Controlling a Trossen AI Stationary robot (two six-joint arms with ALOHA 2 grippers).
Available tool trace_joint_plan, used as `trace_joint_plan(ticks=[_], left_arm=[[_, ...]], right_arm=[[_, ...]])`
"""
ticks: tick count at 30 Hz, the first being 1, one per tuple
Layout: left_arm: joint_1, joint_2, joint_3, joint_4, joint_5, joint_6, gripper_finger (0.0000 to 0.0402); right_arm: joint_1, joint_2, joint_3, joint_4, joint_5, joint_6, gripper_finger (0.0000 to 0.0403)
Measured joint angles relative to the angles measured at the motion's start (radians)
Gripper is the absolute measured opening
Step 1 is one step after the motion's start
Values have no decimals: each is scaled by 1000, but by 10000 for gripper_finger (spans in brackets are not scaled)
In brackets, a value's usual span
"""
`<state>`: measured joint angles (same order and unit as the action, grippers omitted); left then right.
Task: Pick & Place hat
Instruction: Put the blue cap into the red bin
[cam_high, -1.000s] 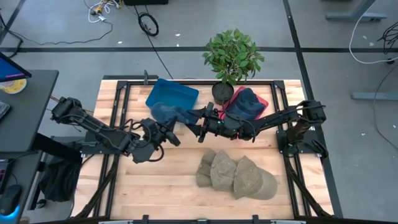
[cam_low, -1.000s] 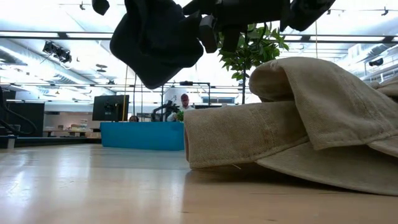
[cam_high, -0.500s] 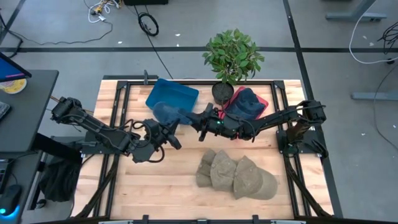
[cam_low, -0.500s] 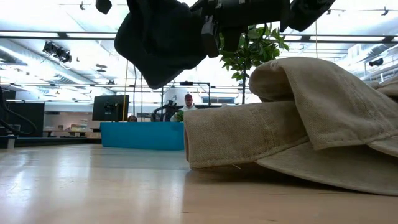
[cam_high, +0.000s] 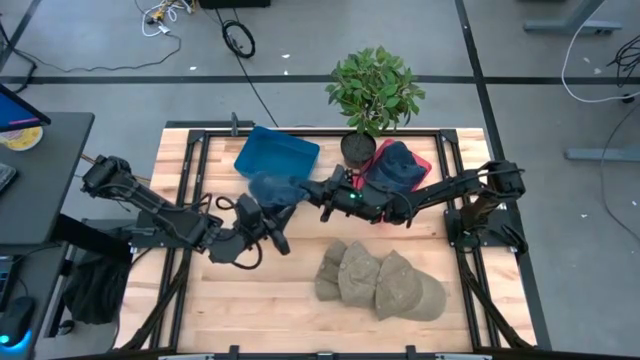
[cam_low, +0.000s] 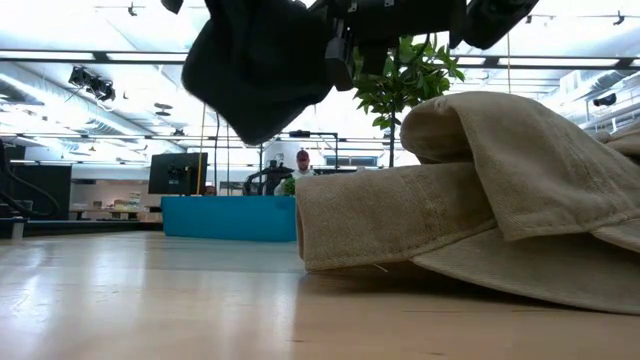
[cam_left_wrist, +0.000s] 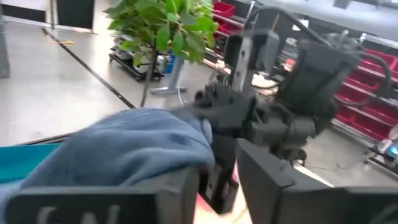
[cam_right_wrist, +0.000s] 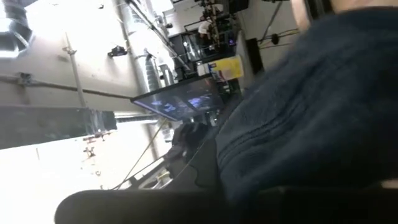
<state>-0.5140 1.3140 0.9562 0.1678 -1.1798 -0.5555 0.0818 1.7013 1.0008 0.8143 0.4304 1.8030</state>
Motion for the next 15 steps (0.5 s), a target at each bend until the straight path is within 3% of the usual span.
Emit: trace_joint_plan(ticks=[7,15], left_arm=[[-58,-43,-1,-6,12,4,212],[-131,-145,-1,-3,9,108,263]], right_arm=[[-6,-51,0,-24,-28,-98,1],[-37,-143,0,-187,-283,-222,1]])
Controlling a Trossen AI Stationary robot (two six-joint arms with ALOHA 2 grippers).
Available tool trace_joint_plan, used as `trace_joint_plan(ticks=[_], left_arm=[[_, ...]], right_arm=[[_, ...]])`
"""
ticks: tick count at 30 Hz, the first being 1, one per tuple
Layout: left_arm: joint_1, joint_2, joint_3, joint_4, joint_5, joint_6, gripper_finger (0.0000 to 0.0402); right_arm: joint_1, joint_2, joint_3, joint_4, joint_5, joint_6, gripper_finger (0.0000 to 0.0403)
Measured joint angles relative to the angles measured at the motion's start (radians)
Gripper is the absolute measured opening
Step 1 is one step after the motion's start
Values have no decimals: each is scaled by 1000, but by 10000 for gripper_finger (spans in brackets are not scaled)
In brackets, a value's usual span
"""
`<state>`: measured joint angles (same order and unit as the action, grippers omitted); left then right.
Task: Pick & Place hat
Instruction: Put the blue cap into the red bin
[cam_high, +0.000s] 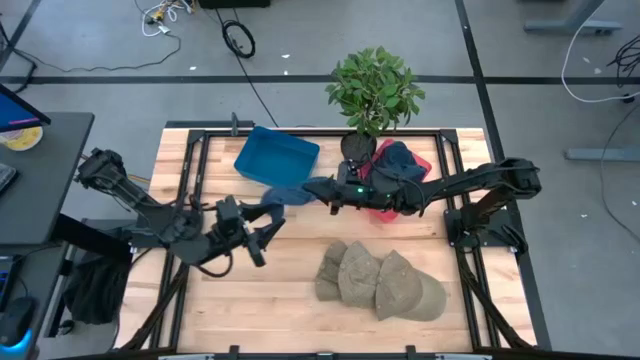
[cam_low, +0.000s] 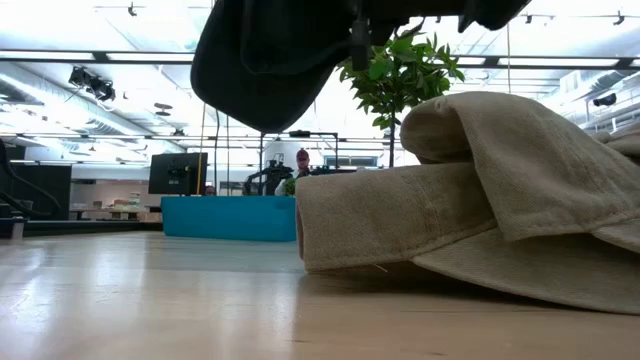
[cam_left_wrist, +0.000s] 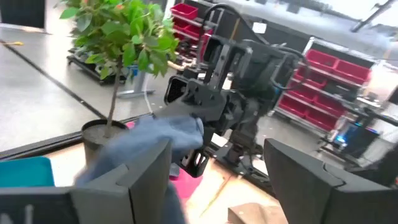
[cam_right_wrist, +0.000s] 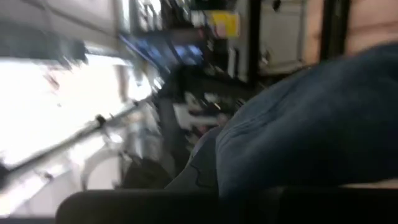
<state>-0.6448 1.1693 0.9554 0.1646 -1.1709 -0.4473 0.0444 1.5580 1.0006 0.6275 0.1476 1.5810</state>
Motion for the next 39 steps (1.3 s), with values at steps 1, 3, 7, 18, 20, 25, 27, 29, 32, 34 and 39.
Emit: trace_joint_plan(ticks=[1,3,7,18,20,25,27,29,32,34,39], left_arm=[[-11,-11,0,-2,0,13,263],[-35,-36,0,-2,-1,36,263],[-75,-62,0,-2,-3,80,260],[-102,-72,0,-6,-3,93,259],[-102,-72,0,-5,-3,93,259],[-100,-72,0,-6,-3,94,259],[-98,-72,0,-6,-3,94,259],[-98,-72,0,-6,-3,95,259],[-98,-72,0,-8,-3,95,259],[-98,-72,0,-14,-3,96,259],[-98,-72,0,-33,-3,95,259]], right_arm=[[-6,-16,-1,-34,-31,-16,1],[-17,-50,-1,-100,-95,-52,0],[-45,-117,-1,-220,-215,-124,0],[-105,-351,-1,-668,-658,-473,0],[-110,-401,-1,-766,-687,-555,0],[-117,-524,-1,-977,-699,-729,0],[-118,-568,-1,-1062,-692,-795,0],[-118,-608,-1,-1153,-665,-867,0],[-129,-651,-1,-1291,-594,-956,0],[-146,-665,-1,-1354,-556,-1018,0],[-197,-670,-1,-1434,-522,-1187,0]])
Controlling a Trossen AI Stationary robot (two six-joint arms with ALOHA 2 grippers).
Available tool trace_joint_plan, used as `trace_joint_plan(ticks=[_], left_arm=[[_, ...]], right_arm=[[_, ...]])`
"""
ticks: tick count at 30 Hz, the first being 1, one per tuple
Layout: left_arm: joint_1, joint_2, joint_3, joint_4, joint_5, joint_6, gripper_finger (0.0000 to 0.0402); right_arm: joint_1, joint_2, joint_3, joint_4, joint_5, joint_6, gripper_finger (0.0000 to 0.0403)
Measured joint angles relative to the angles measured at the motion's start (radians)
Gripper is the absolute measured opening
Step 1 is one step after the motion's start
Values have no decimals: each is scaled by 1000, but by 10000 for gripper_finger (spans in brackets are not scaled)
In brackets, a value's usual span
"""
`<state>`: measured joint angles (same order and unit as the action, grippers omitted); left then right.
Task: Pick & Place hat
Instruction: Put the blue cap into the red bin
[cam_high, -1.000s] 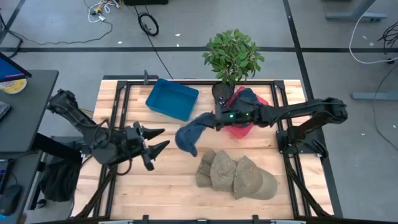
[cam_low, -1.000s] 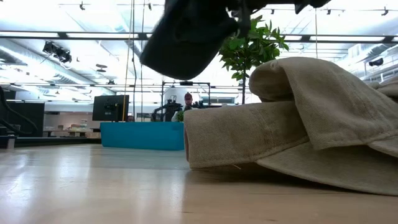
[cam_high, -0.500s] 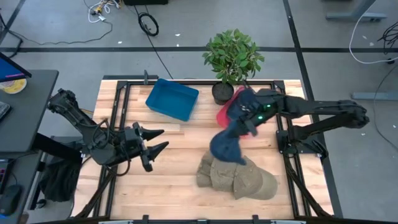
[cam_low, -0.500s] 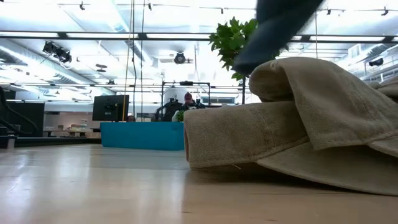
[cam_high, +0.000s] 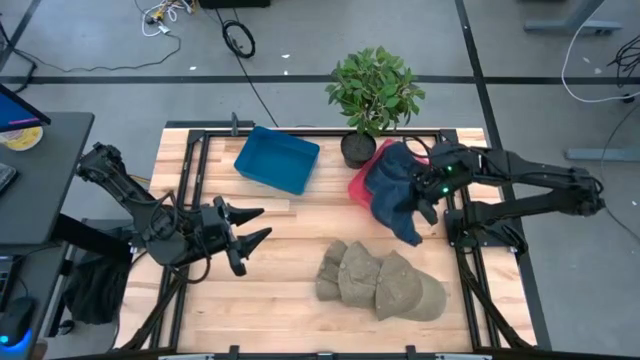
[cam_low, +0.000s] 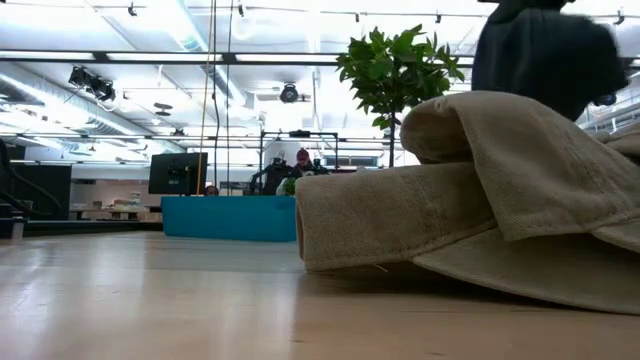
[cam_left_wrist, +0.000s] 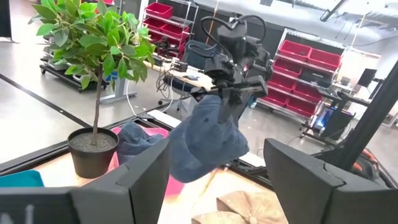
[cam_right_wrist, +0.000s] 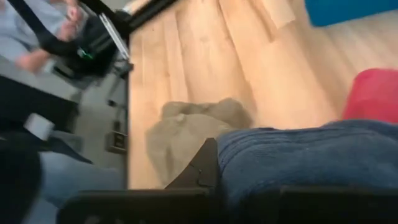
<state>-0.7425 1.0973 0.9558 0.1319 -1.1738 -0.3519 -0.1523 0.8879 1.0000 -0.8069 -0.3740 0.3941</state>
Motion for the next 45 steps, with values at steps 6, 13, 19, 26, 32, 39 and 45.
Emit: trace_joint_plan(ticks=[6,13,19,26,32,39,45], left_arm=[[0,0,0,-12,0,-3,259],[0,0,0,-13,0,-12,259],[0,0,1,-13,0,-34,259],[40,0,1,-23,0,-37,259],[88,3,1,-39,0,-38,259],[122,3,1,-62,1,-38,259],[159,3,1,-130,36,-141,259]], right_arm=[[-59,0,0,-5,0,-291,0],[-146,10,0,-20,37,-536,0],[-197,42,0,-50,8,-654,0],[-208,106,0,-137,-35,-727,0],[-209,114,0,-115,-32,-770,0],[-214,116,0,-114,-26,-780,0],[-214,116,0,-113,-1,-772,0]])
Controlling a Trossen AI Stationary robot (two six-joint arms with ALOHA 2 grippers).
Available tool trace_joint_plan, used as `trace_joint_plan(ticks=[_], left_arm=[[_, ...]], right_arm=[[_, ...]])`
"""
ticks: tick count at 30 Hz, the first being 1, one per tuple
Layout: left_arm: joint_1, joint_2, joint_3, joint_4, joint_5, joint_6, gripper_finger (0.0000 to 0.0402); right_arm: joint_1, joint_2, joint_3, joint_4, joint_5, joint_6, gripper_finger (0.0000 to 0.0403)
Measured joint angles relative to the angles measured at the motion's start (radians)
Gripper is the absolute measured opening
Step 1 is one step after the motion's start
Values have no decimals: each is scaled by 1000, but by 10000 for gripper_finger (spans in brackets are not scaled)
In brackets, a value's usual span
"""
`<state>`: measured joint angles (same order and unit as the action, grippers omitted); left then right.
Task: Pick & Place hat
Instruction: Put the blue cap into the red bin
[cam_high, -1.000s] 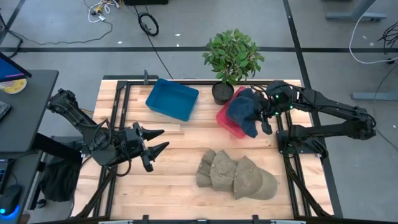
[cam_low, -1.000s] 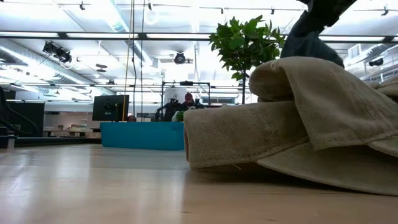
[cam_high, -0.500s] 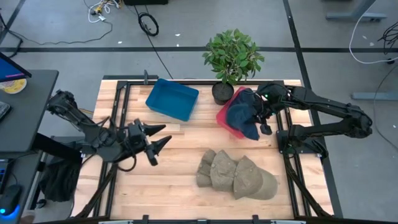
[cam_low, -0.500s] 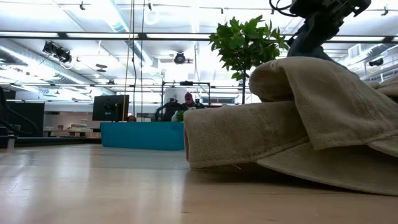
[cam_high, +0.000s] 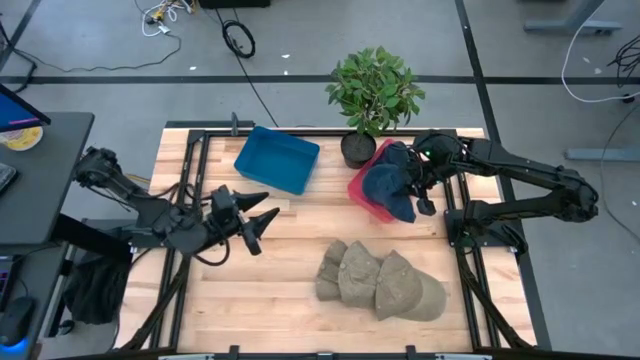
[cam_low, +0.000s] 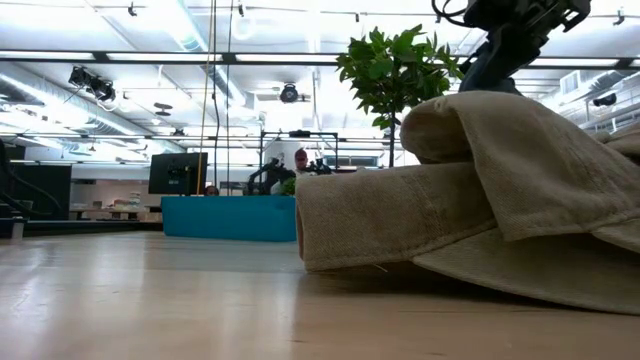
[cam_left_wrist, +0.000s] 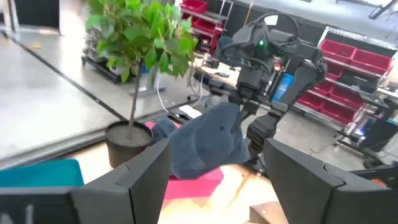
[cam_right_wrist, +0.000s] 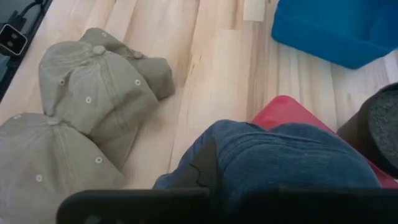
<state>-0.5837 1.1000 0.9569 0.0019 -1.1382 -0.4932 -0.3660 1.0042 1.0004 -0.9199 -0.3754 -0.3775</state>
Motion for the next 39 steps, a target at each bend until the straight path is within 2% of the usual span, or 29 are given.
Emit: trace_joint_plan(ticks=[4,11,14,17,19,24,29,36,39], left_arm=[[35,0,0,-58,58,-121,259],[128,0,0,-119,78,-453,259],[165,0,0,-119,147,-596,259],[205,0,0,-110,263,-711,259],[224,0,0,-80,316,-722,259],[231,0,0,61,334,-632,259],[259,0,0,161,501,-545,259],[292,1,0,203,587,-546,259],[303,1,0,205,638,-602,259]], right_arm=[[0,0,32,-3,1,4,0],[8,0,207,27,-50,106,0],[34,0,261,113,-107,201,0],[77,-1,285,253,-160,283,0],[113,0,285,359,-178,340,0],[195,23,285,578,-194,453,0],[263,56,285,768,-193,523,0],[339,121,285,923,-191,555,0],[352,147,285,987,-191,553,0]])
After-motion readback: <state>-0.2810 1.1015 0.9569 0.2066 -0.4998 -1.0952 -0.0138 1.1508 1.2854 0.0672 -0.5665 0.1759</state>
